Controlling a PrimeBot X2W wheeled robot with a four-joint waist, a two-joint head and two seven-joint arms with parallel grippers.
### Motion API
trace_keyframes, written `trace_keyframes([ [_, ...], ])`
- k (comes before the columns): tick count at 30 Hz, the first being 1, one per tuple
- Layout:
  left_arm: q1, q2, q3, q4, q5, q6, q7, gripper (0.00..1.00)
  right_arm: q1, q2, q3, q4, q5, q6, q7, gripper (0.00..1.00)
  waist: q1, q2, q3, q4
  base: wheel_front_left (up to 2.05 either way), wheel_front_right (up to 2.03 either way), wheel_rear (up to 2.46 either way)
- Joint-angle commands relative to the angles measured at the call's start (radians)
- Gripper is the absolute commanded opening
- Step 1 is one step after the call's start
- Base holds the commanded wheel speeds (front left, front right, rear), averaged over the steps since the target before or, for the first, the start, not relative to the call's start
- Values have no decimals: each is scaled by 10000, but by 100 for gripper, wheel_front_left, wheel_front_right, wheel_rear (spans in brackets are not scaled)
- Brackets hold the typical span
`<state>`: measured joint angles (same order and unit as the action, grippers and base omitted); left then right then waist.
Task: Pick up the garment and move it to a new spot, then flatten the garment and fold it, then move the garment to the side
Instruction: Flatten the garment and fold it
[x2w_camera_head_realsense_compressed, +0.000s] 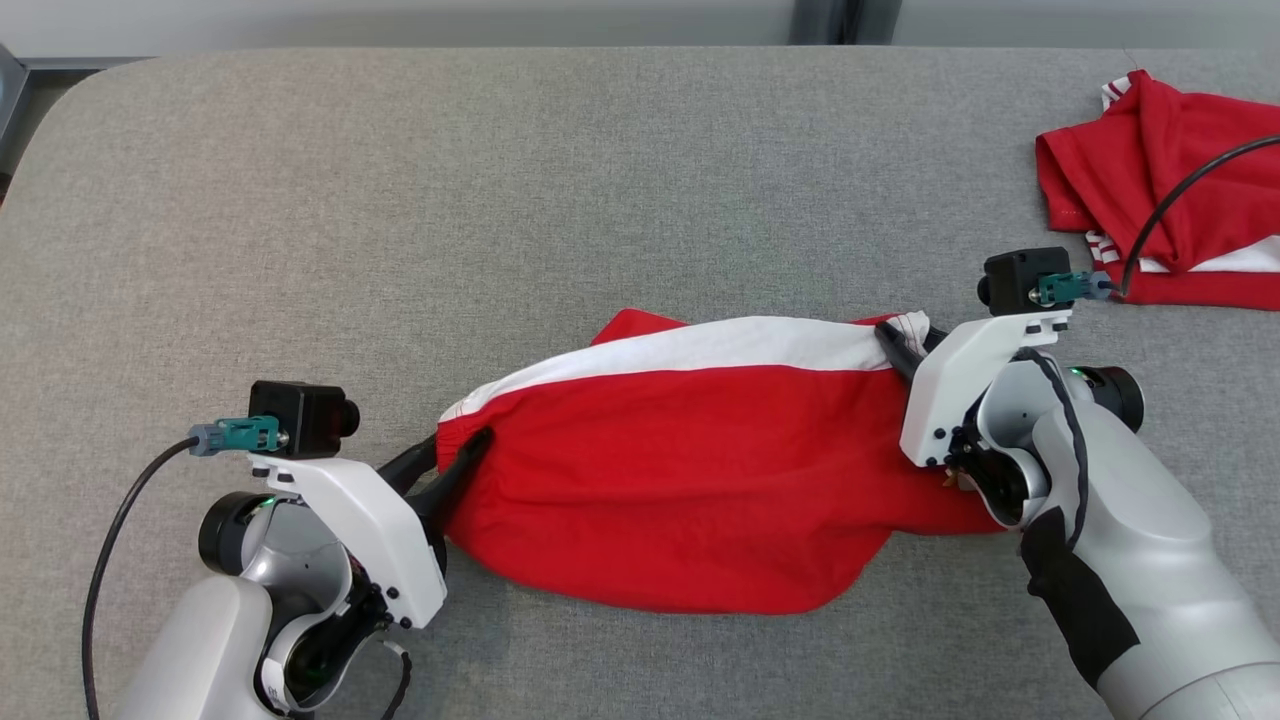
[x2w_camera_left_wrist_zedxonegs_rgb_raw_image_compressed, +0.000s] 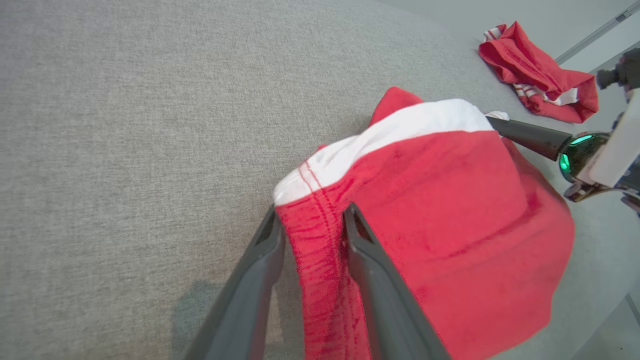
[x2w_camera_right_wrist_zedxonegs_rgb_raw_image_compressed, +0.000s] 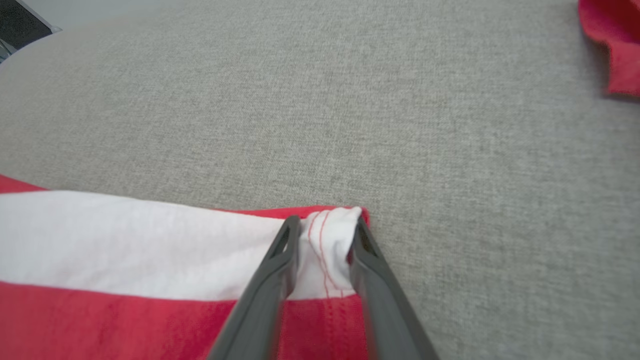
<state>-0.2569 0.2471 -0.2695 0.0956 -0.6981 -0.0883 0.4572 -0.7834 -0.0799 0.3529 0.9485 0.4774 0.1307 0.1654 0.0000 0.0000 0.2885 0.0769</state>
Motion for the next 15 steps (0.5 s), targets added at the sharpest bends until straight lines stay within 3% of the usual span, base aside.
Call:
trace_keyframes([
  [1,-222,42,5,95,-89,-90,-29,38,-23,6,54,136,63,1,-78,40,0,0,-5,-15,0,0,0],
  [3,-284,44,12,144,-74,-95,-165,5,-61,14,101,185,90,1,-202,22,0,0,-21,-29,0,0,0],
  [4,-301,48,18,175,-46,-115,-246,0,-74,9,129,210,115,1,-259,9,0,0,-41,-31,0,0,0],
  [5,-307,56,18,191,-7,-129,-332,0,-82,9,163,216,142,1,-354,0,0,0,-73,-29,0,0,0],
  [15,257,198,124,-549,308,-17,-1120,0,559,-204,349,-465,662,1,-1752,0,0,0,-1255,-145,0,0,0],
])
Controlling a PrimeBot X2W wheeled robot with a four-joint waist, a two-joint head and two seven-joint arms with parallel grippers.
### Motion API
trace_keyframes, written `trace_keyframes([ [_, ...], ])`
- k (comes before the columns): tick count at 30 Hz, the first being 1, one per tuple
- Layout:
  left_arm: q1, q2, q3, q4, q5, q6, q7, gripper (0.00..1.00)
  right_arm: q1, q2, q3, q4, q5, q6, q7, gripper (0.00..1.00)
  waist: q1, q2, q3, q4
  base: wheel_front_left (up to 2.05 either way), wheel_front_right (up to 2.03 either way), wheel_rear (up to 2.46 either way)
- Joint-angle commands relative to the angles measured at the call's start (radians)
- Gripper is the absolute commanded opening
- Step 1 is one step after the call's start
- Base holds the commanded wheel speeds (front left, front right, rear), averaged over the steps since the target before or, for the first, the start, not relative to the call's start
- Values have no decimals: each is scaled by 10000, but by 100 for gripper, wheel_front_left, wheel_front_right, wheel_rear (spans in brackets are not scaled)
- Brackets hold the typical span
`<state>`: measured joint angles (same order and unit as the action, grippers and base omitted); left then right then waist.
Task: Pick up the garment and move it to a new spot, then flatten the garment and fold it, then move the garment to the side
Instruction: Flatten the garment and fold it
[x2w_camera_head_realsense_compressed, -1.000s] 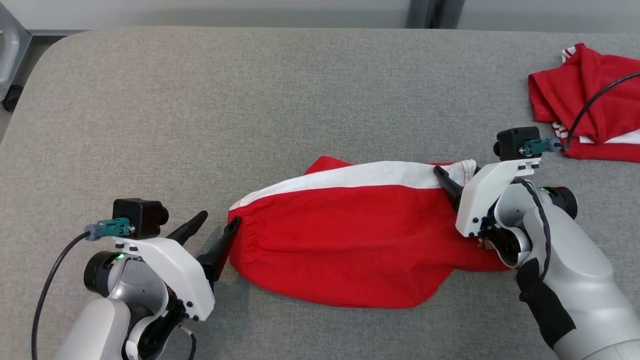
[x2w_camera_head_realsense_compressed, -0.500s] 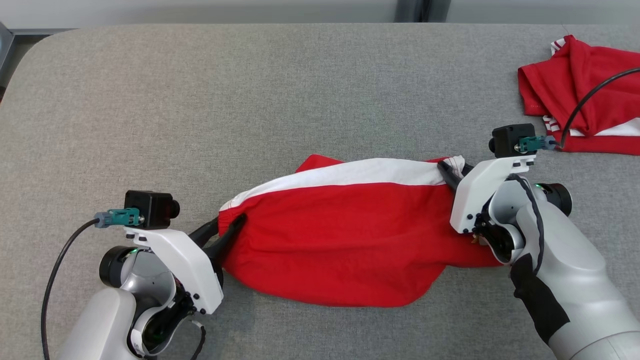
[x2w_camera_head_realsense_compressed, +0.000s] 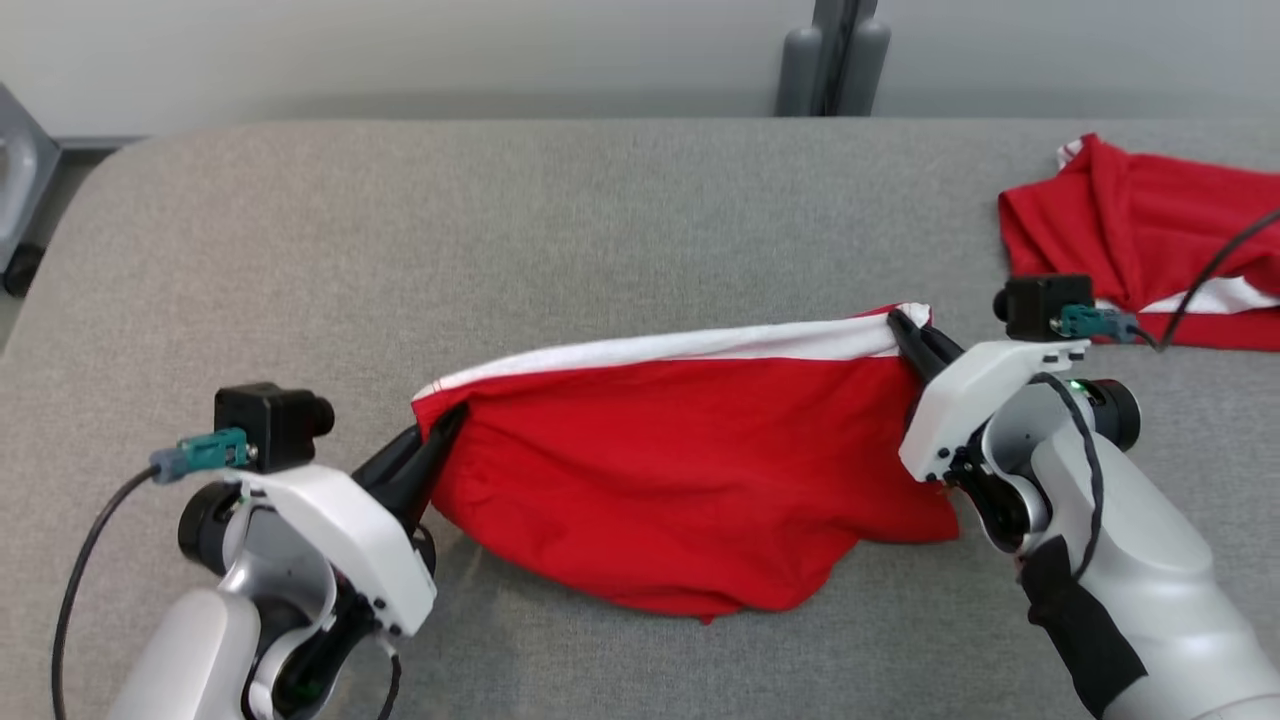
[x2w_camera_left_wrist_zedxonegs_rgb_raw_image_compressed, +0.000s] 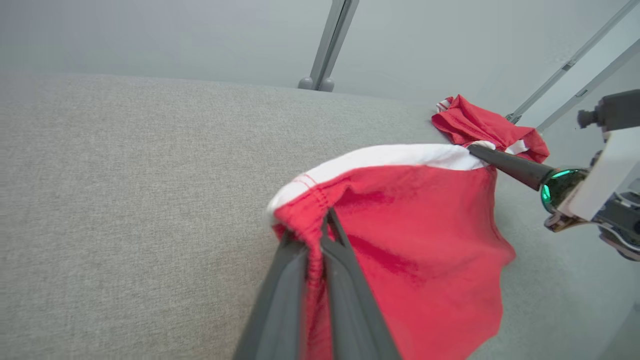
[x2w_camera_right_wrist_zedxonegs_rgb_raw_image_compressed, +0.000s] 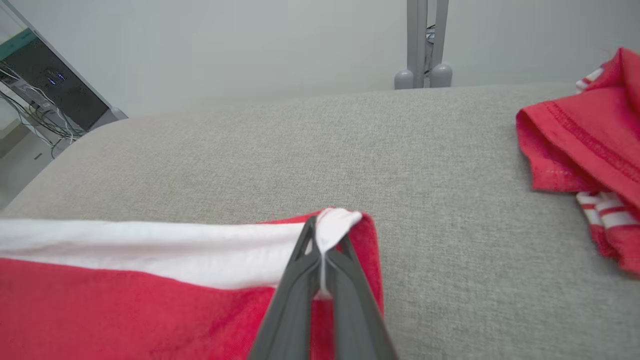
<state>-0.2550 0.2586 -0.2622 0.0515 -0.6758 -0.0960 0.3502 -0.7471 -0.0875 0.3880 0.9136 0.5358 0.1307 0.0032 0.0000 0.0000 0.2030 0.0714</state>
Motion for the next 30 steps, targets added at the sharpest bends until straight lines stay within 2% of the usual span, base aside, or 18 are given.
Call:
trace_keyframes([
  [1,382,127,67,-284,109,120,-64,0,342,-170,3,-265,150,1,-245,0,0,0,-585,-137,0,0,0],
  [5,1187,396,200,-1380,70,486,162,0,1190,-582,-110,-1344,549,-1,-290,0,0,0,-1293,-395,0,0,0],
  [8,1278,482,231,-1772,71,584,325,0,1460,-657,-168,-1870,731,1,-108,0,0,0,-1428,-499,0,0,0],
  [11,960,678,261,-2065,70,575,591,0,1620,-863,-347,-2612,843,-1,159,0,0,0,-1420,-655,0,0,0],
  [13,416,856,306,-2043,-7,413,806,0,1423,-899,-438,-3089,876,1,383,0,0,0,-1222,-753,0,0,0],
  [16,-915,1112,266,-1681,-67,47,976,0,741,-962,-568,-3725,758,1,701,0,0,0,-637,-899,0,0,0],
  [19,-2618,1651,-63,-919,345,-236,874,0,-320,-869,-768,-3999,234,1,878,0,0,0,221,-1120,0,0,0],
  [21,-3851,1665,-194,-295,17,-316,828,0,-1239,-555,-911,-4014,-60,3,911,0,0,0,854,-1269,0,0,0],
  [23,-5223,2032,-379,387,59,-335,767,0,-2201,-400,-1050,-3842,-351,1,952,0,0,0,1490,-1388,0,0,0],
  [26,-7141,2248,-990,1056,-494,-343,610,0,-3829,-144,-1299,-3579,-702,1,841,0,0,0,2523,-1541,0,0,0],
  [30,-9729,2844,-2029,1944,-744,-347,297,0,-5947,68,-1767,-3129,-1054,1,491,0,0,0,3649,-1663,0,0,0],
])
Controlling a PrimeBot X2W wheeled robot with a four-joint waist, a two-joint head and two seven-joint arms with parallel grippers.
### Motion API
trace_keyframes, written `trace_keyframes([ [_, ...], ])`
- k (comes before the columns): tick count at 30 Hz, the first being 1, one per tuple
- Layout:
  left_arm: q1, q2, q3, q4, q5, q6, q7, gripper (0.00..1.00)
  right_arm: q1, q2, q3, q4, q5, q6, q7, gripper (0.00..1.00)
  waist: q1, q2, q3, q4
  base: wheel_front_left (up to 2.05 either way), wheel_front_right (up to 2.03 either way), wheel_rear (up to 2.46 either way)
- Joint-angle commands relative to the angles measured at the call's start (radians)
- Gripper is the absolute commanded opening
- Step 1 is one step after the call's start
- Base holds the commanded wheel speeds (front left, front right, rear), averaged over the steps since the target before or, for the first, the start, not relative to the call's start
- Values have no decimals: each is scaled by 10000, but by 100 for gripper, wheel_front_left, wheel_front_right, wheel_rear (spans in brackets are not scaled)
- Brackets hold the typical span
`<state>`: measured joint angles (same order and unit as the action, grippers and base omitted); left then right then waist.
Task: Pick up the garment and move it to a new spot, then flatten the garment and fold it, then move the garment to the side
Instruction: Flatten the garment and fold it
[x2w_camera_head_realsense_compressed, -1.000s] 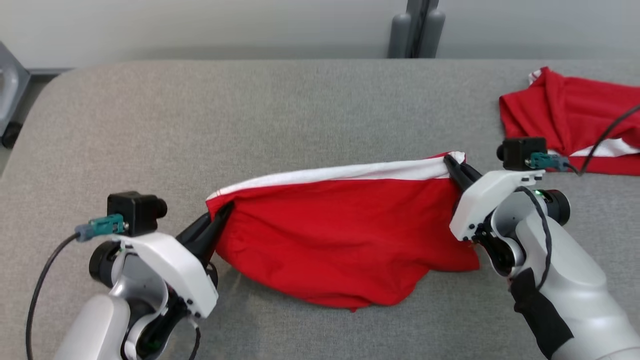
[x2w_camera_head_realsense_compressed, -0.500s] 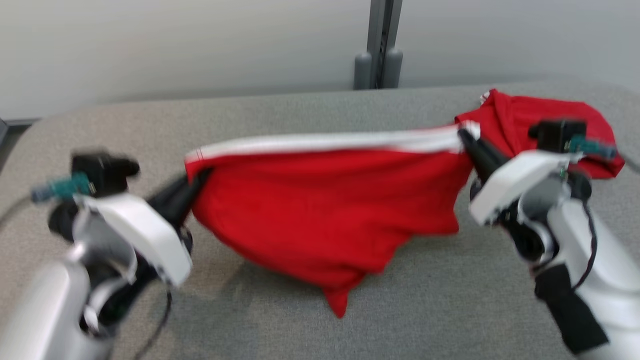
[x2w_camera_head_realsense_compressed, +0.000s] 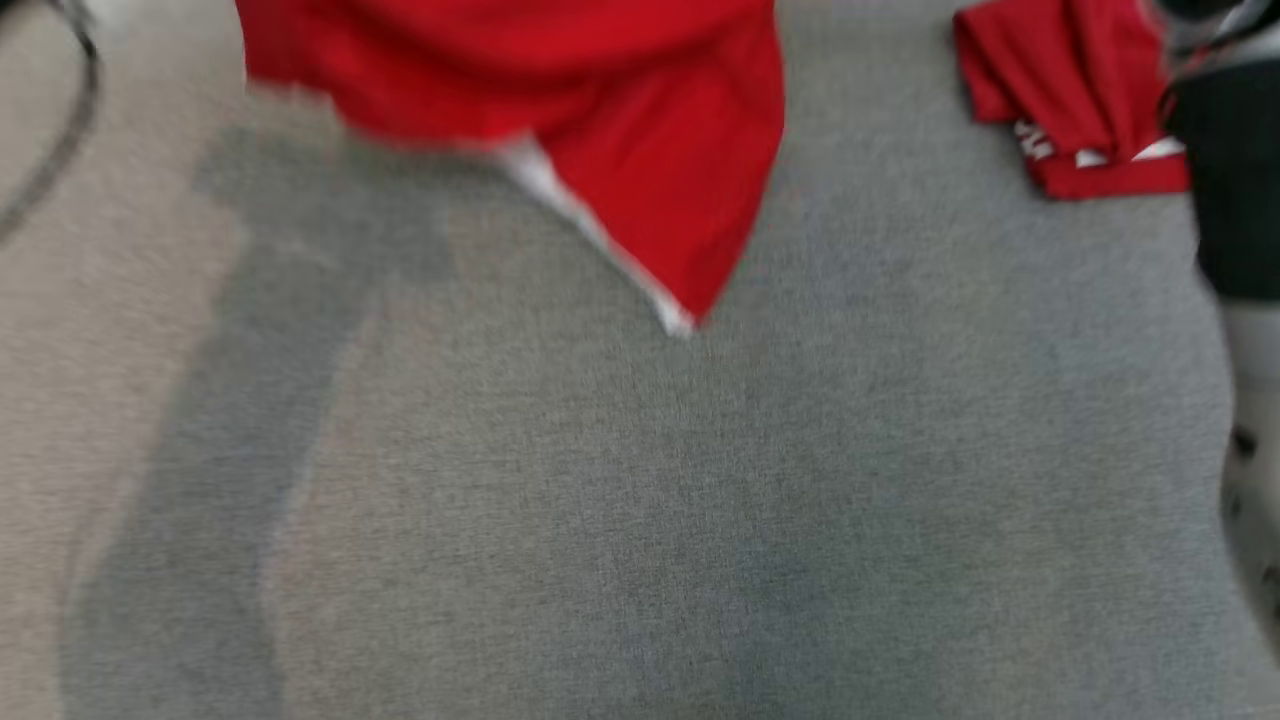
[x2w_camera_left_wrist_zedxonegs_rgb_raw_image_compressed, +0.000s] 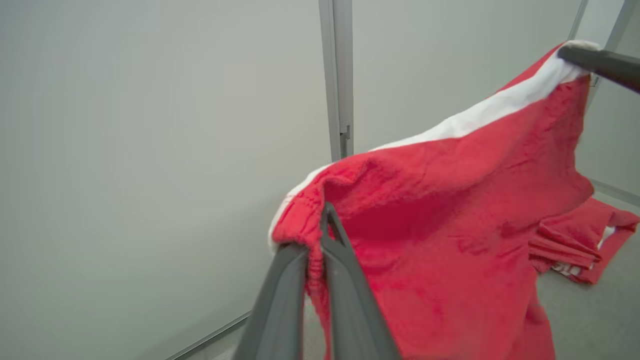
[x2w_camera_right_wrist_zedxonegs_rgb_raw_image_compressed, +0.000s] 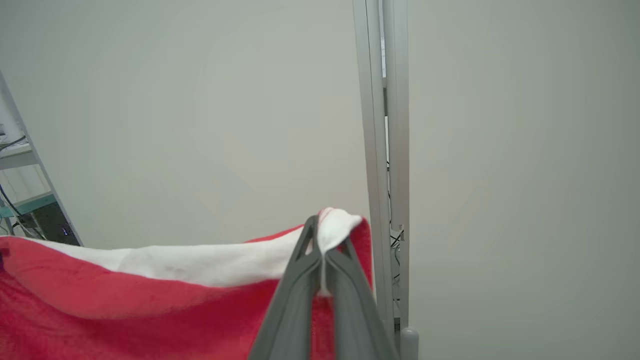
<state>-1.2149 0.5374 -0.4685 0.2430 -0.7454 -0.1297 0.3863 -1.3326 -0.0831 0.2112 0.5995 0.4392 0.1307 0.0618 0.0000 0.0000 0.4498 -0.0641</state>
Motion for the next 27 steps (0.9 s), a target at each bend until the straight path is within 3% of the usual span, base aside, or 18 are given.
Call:
trace_keyframes([
  [1,-737,148,-229,230,-63,-11,-157,0,-632,23,-129,119,-177,1,-190,0,0,0,1431,-330,0,0,0],
  [8,-3983,460,-1793,1958,-92,-9,-1689,0,-3350,152,-973,909,-860,-1,-1710,0,0,0,2250,-432,0,0,0],
  [13,-4835,281,-2634,3097,-790,-10,-2672,0,-3965,280,-822,1432,-949,-1,-2481,0,0,0,2359,-436,0,0,0],
  [21,-3697,673,-4600,3493,-1985,-11,-2993,0,-2552,304,641,1782,-541,1,-2694,0,0,0,2278,-356,0,0,0],
  [27,-1944,1425,-6187,2866,-3135,-11,-3899,0,-74,304,1815,1240,125,1,-3003,0,0,0,1551,-294,0,0,0],
])
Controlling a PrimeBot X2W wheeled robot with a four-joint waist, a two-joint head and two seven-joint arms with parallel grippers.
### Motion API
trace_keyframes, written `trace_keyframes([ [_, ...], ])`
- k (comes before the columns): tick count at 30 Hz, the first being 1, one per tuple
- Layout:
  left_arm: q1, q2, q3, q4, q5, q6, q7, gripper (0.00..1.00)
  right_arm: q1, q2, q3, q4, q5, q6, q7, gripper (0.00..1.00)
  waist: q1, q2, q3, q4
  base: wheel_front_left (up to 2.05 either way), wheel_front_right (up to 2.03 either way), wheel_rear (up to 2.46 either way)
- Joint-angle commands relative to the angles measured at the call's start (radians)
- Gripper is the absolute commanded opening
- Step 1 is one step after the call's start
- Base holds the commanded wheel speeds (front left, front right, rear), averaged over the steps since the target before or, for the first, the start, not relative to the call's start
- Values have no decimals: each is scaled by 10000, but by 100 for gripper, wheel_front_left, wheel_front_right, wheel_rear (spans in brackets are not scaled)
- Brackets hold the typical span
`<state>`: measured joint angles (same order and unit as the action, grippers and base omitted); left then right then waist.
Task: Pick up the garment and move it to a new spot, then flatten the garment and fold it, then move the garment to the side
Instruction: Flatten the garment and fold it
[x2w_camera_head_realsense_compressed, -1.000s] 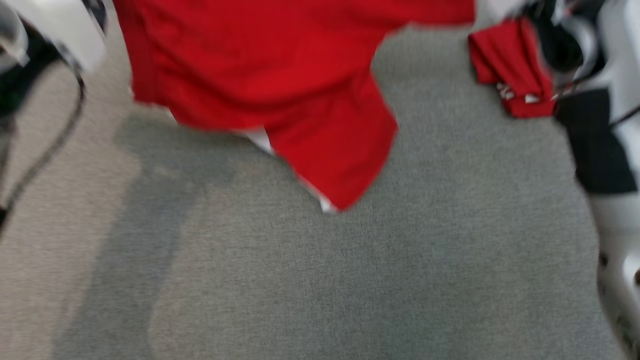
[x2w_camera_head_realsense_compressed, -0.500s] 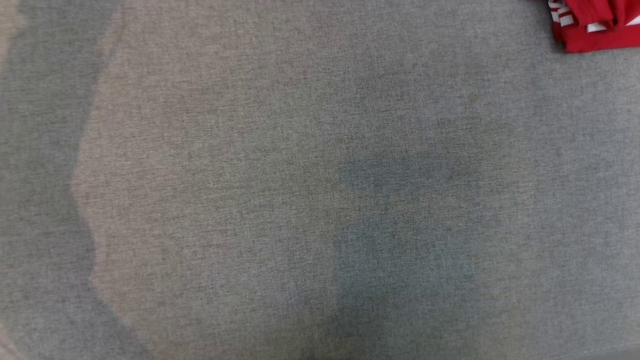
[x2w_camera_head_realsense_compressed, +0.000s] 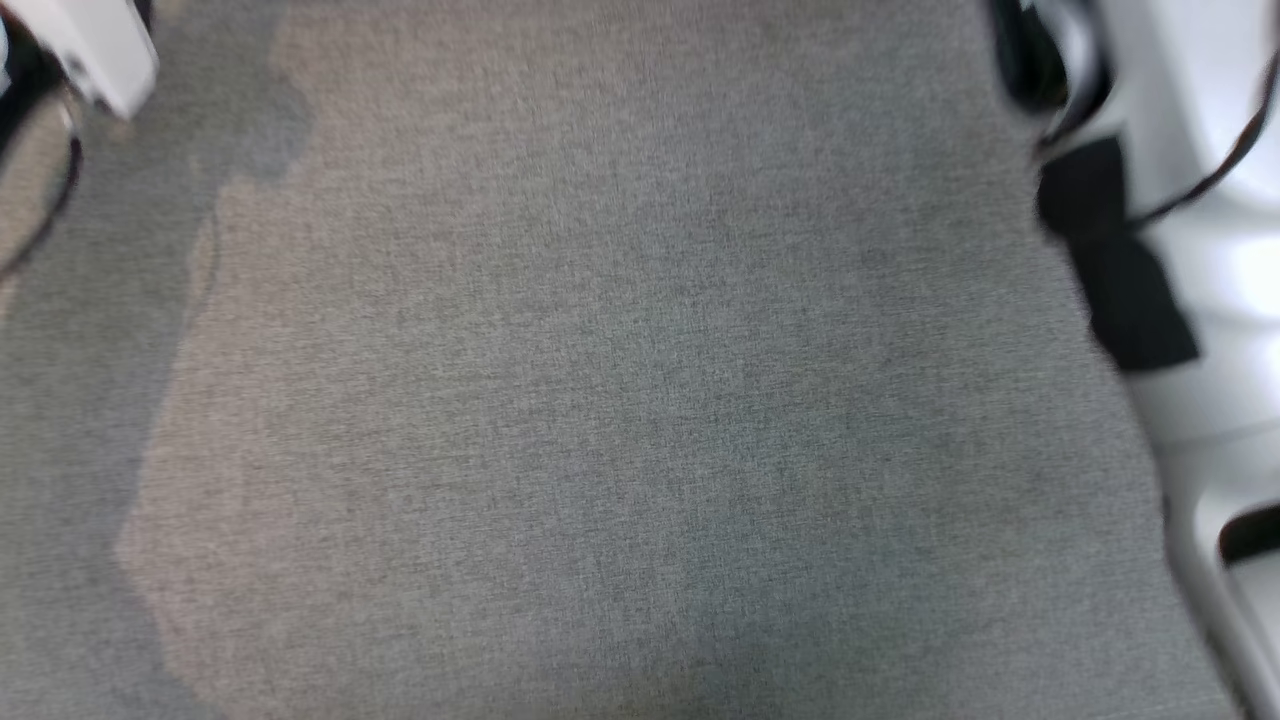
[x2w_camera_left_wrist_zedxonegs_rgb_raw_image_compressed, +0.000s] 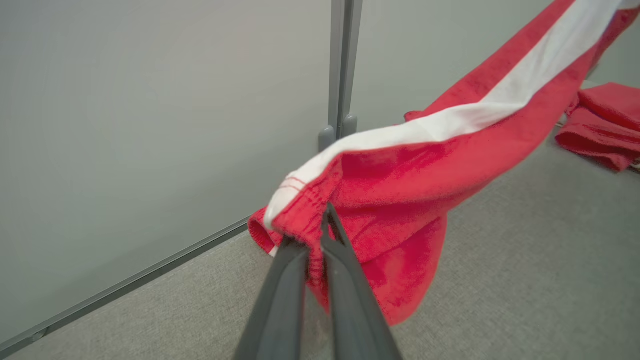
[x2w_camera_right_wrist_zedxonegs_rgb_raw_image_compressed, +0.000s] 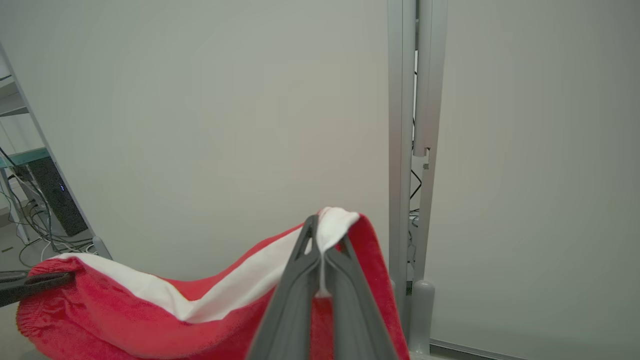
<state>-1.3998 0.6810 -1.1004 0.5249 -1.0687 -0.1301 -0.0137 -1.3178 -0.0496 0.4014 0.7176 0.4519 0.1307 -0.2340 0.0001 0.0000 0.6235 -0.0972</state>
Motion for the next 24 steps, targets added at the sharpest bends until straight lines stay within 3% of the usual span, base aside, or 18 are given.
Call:
trace_keyframes([
  [1,196,78,-40,-39,-105,-7,-108,0,210,-31,52,-112,78,1,-78,0,-1,0,-377,58,0,0,0],
  [5,1625,346,-613,-224,-787,-7,-861,0,2168,-339,538,-820,467,1,-45,0,-1,0,-1549,125,0,0,0],
  [9,3340,455,-866,-484,-1463,91,-1286,0,4218,-841,943,-1742,1145,1,766,0,-1,0,-2928,164,0,0,0],
  [19,6655,1431,-1586,-3420,-1831,1534,-560,0,8879,-3135,908,-5404,2373,-1,3918,0,-1,0,-4927,407,0,0,0],
  [24,7780,2129,-1684,-5112,-1880,2375,-267,0,11198,-3685,128,-7589,2669,1,5677,0,-1,0,-5268,443,0,0,0],
])
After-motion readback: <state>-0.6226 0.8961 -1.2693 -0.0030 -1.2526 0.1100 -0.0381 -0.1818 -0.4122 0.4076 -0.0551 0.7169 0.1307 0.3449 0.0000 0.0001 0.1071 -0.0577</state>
